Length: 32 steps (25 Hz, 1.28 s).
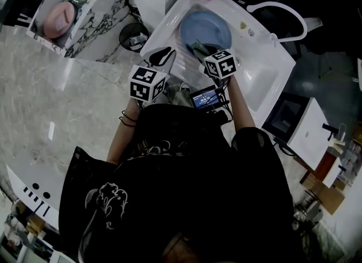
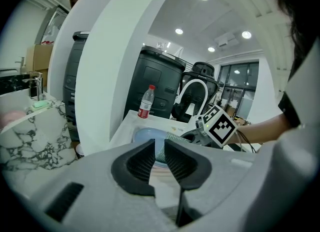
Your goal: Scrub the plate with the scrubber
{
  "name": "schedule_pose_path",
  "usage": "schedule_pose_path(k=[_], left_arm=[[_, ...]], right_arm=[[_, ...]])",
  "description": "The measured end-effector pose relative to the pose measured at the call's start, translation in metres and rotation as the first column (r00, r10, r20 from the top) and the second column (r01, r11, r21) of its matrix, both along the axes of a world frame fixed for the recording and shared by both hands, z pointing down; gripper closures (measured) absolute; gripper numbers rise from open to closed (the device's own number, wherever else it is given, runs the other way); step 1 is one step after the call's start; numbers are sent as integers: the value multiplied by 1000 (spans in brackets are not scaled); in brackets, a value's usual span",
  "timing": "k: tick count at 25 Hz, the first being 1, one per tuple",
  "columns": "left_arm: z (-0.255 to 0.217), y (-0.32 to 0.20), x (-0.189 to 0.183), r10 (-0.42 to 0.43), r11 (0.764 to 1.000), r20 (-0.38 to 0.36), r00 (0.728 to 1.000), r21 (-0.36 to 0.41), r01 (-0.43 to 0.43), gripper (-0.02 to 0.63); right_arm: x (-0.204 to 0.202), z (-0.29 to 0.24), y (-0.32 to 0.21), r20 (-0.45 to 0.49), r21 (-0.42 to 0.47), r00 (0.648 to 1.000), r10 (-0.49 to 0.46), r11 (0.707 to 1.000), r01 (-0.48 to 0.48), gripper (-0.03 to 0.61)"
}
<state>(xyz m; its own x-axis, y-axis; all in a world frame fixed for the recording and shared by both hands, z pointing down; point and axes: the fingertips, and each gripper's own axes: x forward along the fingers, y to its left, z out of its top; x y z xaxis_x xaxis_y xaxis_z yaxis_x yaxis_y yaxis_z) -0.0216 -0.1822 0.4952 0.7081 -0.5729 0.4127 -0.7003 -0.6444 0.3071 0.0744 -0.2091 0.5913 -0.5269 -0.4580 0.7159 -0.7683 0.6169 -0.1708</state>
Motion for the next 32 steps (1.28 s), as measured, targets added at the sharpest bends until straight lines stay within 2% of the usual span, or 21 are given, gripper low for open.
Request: schedule_pose_path(k=[5,11,16,19,23,32], left_arm=[[-7,8,-17,6,1000,-6,1000,14,-6,552],[-13,21,-36,38,999,-35,999,24,-37,552],[-8,35,-32,85,996,-62,994,4,-85,552],[-4,45,-26,106,994,-75,992,-7,-107,552],[-5,60,-12,139,990,-88,986,-4,-140,552],[-28,91,23,170,985,-102,980,53,-165,552]], right_arm=[[13,-16,-8,3,71,991,131,989,-131,488],[12,-66,5,92,179,960,263,944,-276,489],[3,-92,43,153,213,930,334,908,-361,489],[-4,-100,66,177,219,919,352,896,-385,489],[-9,-103,95,178,219,918,354,895,-388,488],[6,-110,149,216,223,901,376,879,-421,489]])
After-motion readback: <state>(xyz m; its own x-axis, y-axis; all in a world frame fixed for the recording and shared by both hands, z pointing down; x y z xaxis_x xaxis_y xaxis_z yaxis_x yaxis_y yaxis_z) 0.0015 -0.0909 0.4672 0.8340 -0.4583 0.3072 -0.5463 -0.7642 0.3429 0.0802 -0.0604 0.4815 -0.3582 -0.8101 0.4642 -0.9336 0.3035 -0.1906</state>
